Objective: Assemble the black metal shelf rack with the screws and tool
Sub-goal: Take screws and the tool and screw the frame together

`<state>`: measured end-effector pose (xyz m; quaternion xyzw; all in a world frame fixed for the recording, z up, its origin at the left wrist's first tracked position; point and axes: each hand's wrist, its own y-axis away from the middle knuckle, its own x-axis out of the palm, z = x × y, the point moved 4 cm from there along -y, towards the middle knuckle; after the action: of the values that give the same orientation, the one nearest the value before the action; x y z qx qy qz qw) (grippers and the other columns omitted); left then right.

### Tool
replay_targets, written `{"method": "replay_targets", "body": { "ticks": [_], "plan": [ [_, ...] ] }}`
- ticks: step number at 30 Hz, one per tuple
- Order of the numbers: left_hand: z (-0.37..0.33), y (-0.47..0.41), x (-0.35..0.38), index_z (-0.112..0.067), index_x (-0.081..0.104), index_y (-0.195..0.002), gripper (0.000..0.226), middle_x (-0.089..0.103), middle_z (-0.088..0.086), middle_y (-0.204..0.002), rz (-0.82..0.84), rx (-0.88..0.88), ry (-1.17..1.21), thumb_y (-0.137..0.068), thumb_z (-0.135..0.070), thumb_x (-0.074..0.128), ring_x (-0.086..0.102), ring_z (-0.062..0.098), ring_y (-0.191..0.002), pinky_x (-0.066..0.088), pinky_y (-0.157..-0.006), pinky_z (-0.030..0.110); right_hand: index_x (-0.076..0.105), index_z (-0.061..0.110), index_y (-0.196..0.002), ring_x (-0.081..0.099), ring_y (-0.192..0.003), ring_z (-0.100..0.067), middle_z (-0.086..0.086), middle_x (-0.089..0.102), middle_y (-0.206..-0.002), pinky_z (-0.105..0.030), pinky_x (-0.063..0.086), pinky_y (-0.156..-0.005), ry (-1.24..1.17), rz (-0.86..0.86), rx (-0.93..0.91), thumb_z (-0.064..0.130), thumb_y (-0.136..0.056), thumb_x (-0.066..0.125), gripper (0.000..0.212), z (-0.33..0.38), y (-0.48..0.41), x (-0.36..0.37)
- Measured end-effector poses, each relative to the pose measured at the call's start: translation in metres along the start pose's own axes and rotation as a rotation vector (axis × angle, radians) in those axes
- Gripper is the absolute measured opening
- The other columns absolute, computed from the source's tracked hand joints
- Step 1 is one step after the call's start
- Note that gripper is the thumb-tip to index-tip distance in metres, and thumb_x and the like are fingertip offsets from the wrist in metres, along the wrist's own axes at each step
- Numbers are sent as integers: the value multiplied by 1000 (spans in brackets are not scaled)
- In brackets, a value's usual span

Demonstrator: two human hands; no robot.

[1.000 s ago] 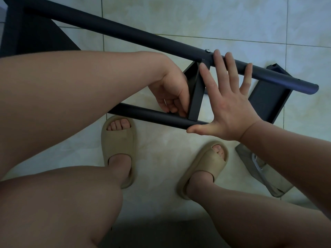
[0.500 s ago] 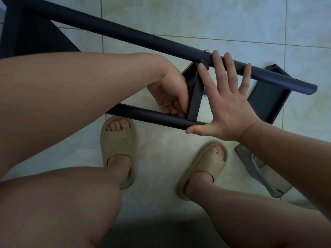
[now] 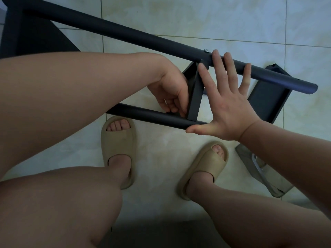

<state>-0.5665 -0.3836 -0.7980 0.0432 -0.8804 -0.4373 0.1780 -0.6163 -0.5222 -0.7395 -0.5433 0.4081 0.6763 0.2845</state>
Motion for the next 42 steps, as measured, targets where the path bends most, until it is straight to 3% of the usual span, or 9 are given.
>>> {"method": "replay_targets", "body": {
  "ticks": [6,10,13,16,23,28,35,39,42],
  "plan": [
    [4,2,-2,-19,76,-98,15,74,-1,-99,43,6,-9,-90,-18,64,67,12,-82,51,-86,32,9,11,-163,-5,-154,-46,-24,-2,-168,-74,-8,-114,-2,4,-1,102,-70,26,131,-1,0,0],
    [3,-2,1,-21,77,-86,8,73,-2,-87,16,11,-3,-85,-17,69,63,11,-72,49,-85,31,9,12,-163,-6,-154,-46,-24,-2,-168,-73,-10,-114,-9,-2,-4,102,-70,27,131,0,0,0],
    [2,-3,-1,-17,74,-91,15,70,-2,-83,18,10,11,-77,-14,73,59,9,-69,49,-79,26,9,12,-163,-5,-154,-46,-24,-1,-168,-72,-10,-114,-10,0,-3,102,-70,27,131,0,0,0],
    [4,-2,-4,-16,72,-97,14,69,-2,-86,0,0,27,-86,-10,67,58,10,-72,49,-81,28,9,12,-163,-5,-154,-46,-24,-2,-168,-72,-10,-114,-7,-2,-5,103,-70,26,131,0,0,0],
    [3,-2,1,-21,77,-85,11,72,-2,-86,20,2,33,-75,-20,73,57,11,-71,48,-82,29,8,12,-163,-6,-154,-46,-24,-2,-168,-73,-9,-114,-8,-2,-4,103,-70,27,131,-1,0,0],
    [4,-3,-3,-15,71,-106,22,68,-2,-90,18,-14,19,-85,-11,69,57,11,-75,49,-85,30,9,11,-163,-6,-154,-46,-24,-1,-168,-73,-9,-114,-7,-1,-2,102,-70,26,131,-1,0,0],
    [3,-2,4,-18,74,-96,32,72,-3,-87,54,-9,27,-65,-26,75,62,12,-76,51,-85,31,10,11,-163,-4,-154,-46,-25,0,-168,-75,-7,-114,-3,-4,-2,102,-70,27,132,-1,0,0],
    [2,-2,0,-16,73,-99,22,69,-2,-89,45,-8,60,-77,-13,72,59,11,-75,52,-82,29,10,11,-163,-4,-154,-46,-24,0,-168,-74,-8,-113,-11,-6,-1,102,-70,28,131,-1,0,0],
    [4,-1,1,-17,72,-102,29,69,-2,-92,64,-18,59,-72,-20,73,59,12,-77,49,-88,34,10,11,-163,-4,-154,-46,-24,0,-168,-75,-8,-113,-8,-6,-2,102,-70,28,131,-2,0,0]
  ]
}}
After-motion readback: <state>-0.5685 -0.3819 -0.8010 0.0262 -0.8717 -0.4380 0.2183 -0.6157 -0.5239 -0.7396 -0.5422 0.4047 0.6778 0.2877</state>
